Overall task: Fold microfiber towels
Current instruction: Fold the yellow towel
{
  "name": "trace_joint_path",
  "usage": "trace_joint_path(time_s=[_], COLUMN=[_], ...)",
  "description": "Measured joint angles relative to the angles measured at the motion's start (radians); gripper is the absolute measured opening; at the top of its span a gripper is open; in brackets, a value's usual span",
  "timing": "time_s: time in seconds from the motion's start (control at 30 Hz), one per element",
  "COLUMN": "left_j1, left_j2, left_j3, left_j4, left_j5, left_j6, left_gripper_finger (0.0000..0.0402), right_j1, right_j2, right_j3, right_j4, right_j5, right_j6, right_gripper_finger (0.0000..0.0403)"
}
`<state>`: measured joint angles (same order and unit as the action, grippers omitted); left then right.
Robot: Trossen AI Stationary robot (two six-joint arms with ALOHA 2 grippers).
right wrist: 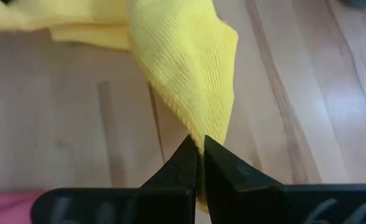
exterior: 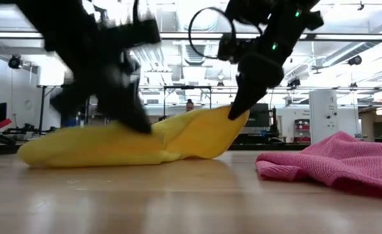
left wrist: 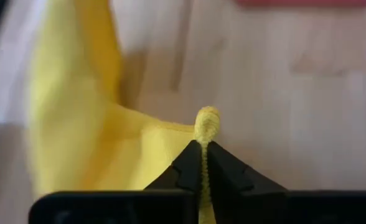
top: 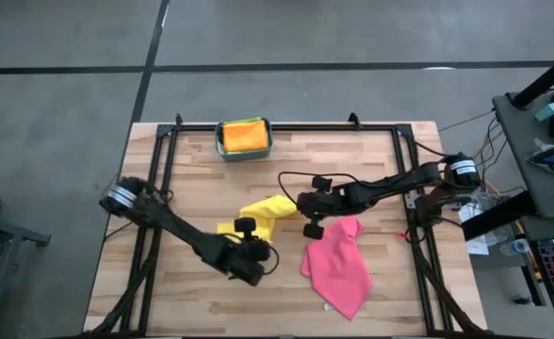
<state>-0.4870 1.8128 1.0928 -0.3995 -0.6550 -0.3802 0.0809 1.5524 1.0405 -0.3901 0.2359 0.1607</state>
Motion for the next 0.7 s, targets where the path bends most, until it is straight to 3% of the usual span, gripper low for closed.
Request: trace_joint_path(time_s=[0.27, 0.7], left_j1=[-0.036, -0.051], left_j2=[-0.284, -0.745], left_j3=[-0.008, -0.013], left_j4=[-0.011, -0.013], left_j5=[-0.039, -0.075], left_j6=[0.163, 0.353], left_gripper_finger=[0.0001, 0.0], right_j1=[0.028, 0.026], right_j2=[-0.168, -0.581], right_j3=[0.0, 0.021], right_j4=[-0.002, 0.0], right_j5=[0.003, 0.001], right_j6=[-0.034, -0.177], right_gripper_finger=[0.0008, 0.0008])
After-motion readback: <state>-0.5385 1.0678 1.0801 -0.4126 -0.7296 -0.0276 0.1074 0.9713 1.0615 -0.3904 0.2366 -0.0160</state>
